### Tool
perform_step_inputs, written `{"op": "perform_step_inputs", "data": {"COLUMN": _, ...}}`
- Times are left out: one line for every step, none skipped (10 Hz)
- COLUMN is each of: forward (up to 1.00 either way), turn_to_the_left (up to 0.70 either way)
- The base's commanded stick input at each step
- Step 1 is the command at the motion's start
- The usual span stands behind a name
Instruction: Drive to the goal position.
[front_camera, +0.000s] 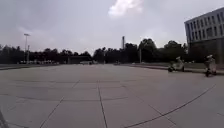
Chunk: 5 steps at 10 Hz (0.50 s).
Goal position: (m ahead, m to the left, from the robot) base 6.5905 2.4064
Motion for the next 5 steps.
{"op": "perform_step_inputs", "data": {"forward": 0.0, "turn_to_the_left": 0.0}}
{"op": "perform_step_inputs", "data": {"forward": 0.0, "turn_to_the_left": 0.0}}
{"op": "perform_step_inputs", "data": {"forward": 0.0, "turn_to_the_left": 0.0}}
{"op": "perform_step_inputs", "data": {"forward": 0.0, "turn_to_the_left": 0.0}}
{"op": "perform_step_inputs", "data": {"forward": 0.11, "turn_to_the_left": 0.0}}
